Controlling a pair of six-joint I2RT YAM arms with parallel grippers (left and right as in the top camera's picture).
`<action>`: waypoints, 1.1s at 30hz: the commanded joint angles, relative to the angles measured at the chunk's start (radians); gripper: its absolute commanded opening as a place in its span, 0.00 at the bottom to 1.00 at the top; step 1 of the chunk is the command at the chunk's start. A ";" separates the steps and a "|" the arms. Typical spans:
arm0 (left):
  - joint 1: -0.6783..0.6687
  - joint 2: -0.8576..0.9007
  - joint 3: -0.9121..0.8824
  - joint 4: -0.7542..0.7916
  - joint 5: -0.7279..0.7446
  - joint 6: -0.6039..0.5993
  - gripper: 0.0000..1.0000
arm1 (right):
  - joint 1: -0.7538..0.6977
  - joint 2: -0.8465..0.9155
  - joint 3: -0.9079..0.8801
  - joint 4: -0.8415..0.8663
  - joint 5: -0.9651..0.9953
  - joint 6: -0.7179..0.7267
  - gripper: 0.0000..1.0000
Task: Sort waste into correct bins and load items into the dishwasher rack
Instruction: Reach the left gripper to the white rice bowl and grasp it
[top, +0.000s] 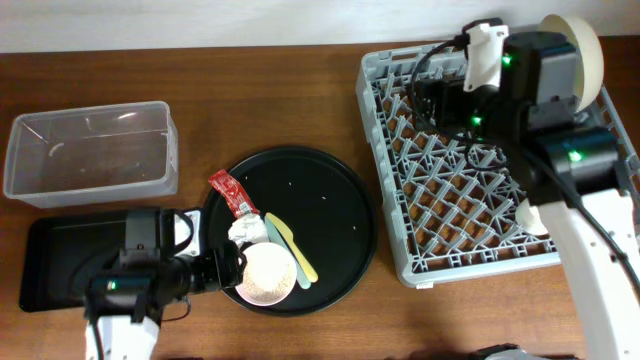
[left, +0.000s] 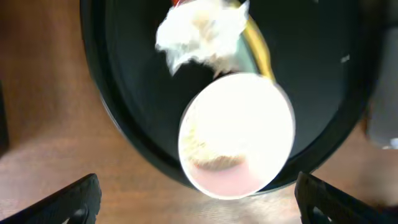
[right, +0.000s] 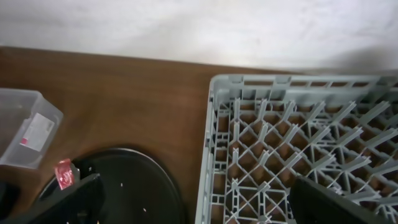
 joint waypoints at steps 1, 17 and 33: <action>-0.034 0.110 0.008 -0.008 -0.018 -0.001 0.98 | -0.007 0.055 0.000 0.000 -0.007 -0.005 0.98; -0.233 0.386 0.008 0.031 -0.209 -0.058 0.81 | -0.007 -0.320 0.051 0.105 0.136 -0.060 0.98; -0.233 0.459 0.008 0.175 -0.204 -0.058 0.58 | -0.007 -0.314 0.050 0.028 0.136 -0.060 0.98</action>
